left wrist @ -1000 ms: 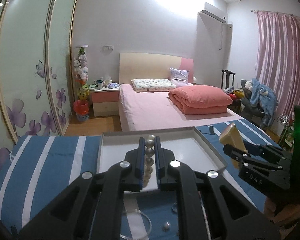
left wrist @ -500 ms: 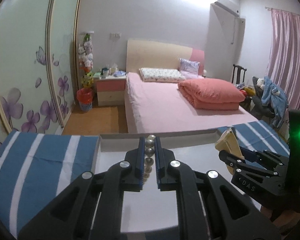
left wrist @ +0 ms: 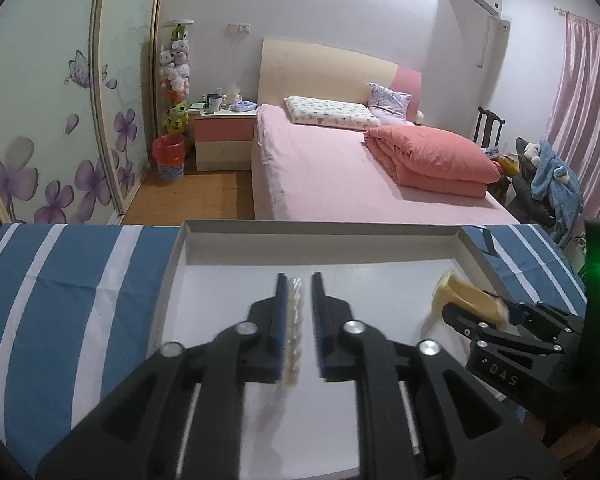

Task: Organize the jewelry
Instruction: 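Carry the pearl bracelet and yellow watch into the gray tray and open both tools, then grasp the dark red beaded bracelet with the right tool, then grasp the open silver cuff bangle with the left tool and lift it, then carry the red beaded bracelet and silver cuff into the gray tray and release both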

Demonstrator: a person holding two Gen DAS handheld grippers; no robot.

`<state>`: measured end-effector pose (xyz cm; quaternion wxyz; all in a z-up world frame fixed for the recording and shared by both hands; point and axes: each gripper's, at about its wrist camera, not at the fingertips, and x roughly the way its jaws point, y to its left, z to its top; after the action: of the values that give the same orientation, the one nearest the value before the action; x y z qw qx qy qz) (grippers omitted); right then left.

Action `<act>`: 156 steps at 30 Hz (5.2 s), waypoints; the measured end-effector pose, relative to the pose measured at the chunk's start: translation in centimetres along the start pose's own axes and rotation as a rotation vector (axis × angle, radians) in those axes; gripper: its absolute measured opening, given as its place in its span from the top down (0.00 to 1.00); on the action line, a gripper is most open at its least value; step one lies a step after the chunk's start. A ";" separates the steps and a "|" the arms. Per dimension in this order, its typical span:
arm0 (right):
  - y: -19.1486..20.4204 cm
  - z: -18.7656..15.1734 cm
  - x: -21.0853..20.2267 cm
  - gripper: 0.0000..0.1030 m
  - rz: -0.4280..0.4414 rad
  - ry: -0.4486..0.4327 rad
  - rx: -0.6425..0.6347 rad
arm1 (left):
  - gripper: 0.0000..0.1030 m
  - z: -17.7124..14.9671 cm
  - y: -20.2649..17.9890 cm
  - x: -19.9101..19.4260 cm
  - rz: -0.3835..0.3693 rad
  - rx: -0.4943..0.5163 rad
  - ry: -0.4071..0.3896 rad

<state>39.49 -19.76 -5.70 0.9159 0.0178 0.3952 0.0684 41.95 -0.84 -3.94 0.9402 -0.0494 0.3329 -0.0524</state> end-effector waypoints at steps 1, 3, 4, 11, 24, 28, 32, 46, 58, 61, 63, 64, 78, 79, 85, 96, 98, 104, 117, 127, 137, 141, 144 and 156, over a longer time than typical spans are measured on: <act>-0.1 0.1 -0.3 0.41 0.003 -0.010 0.003 | 0.70 0.0 0.1 -0.1 0.010 -0.001 -0.008; -0.1 0.4 -0.7 0.39 0.010 -0.025 0.008 | 0.69 0.1 0.1 -0.4 0.014 -0.005 -0.019; -0.1 0.5 -0.9 0.39 0.012 -0.033 0.008 | 0.69 0.1 0.2 -0.5 0.015 -0.007 -0.020; -0.3 0.5 -2.5 0.39 0.006 -0.057 0.004 | 0.69 0.2 0.2 -1.9 0.025 -0.006 -0.029; -0.3 -6.2 -10.5 0.39 0.082 -0.073 -0.101 | 0.55 -4.8 1.4 -11.8 0.028 -0.025 -0.083; 0.2 -10.6 -12.1 0.35 0.138 -0.011 -0.196 | 0.49 -8.2 2.3 -15.2 0.029 -0.025 -0.086; 0.4 -14.2 -13.1 0.34 0.183 0.049 -0.273 | 0.42 -10.8 3.0 -17.2 0.041 -0.033 -0.075; 1.9 -19.2 -13.8 0.22 0.224 0.114 -0.340 | 0.37 -14.9 2.7 -17.3 0.014 -0.042 0.029; 0.8 -18.4 -13.7 0.88 0.156 0.083 -0.291 | 0.34 -16.3 1.4 -16.6 0.016 0.011 0.082; -1.1 -17.3 -13.0 0.89 0.053 0.082 -0.199 | 0.30 -16.7 1.1 -16.6 0.020 0.023 0.088; -2.8 -16.4 -12.5 0.89 0.003 0.090 -0.112 | 0.28 -16.9 0.8 -16.5 0.023 0.038 0.099; -3.9 -16.0 -12.2 0.89 -0.021 0.092 -0.056 | 0.27 -16.9 0.6 -16.3 0.026 0.047 0.104; -6.1 -15.0 -11.5 0.89 -0.013 0.086 0.080 | 0.19 -17.4 -1.3 -14.4 0.032 0.179 0.172; -6.2 -15.1 -11.5 0.89 -0.008 0.087 0.083 | 0.19 -17.4 -1.3 -14.3 0.028 0.180 0.174; -6.2 -14.9 -11.5 0.89 0.009 0.094 0.097 | 0.19 -17.1 -1.5 -13.1 0.017 0.196 0.210; -6.2 -14.9 -11.4 0.89 0.015 0.097 0.097 | 0.32 -17.2 -1.8 -12.1 0.009 0.193 0.255; -6.0 -15.0 -11.3 0.89 0.017 0.098 0.096 | 0.38 -17.3 -1.8 -12.3 0.006 0.197 0.251; -5.7 -15.0 -11.3 0.89 0.025 0.101 0.088 | 0.40 -17.4 -2.0 -12.4 0.002 0.193 0.248; -5.4 -15.0 -11.4 0.89 0.022 0.097 0.077 | 0.40 -17.3 -1.9 -12.5 0.007 0.179 0.246; -5.1 -15.2 -11.6 0.89 0.026 0.078 0.071 | 0.40 -17.0 -1.1 -12.6 0.007 0.144 0.236; -4.1 -14.4 -12.9 0.89 0.050 -0.011 0.041 | 0.40 -16.0 -0.6 -14.1 0.009 0.095 0.138; -3.7 -13.7 -13.7 0.89 0.067 -0.057 0.030 | 0.40 -15.0 -0.7 -15.4 0.007 0.084 0.070; -3.3 -13.1 -14.6 0.89 0.080 -0.098 0.020 | 0.40 -14.2 -0.8 -16.6 0.011 0.077 0.012; -1.5 -10.6 -18.0 0.89 0.128 -0.251 -0.020 | 0.40 -11.6 -1.6 -19.4 0.013 0.060 -0.137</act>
<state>19.77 -23.95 -0.16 0.9520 0.0421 0.2750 0.1278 19.54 -0.55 -0.71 0.9621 -0.0225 0.2665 -0.0526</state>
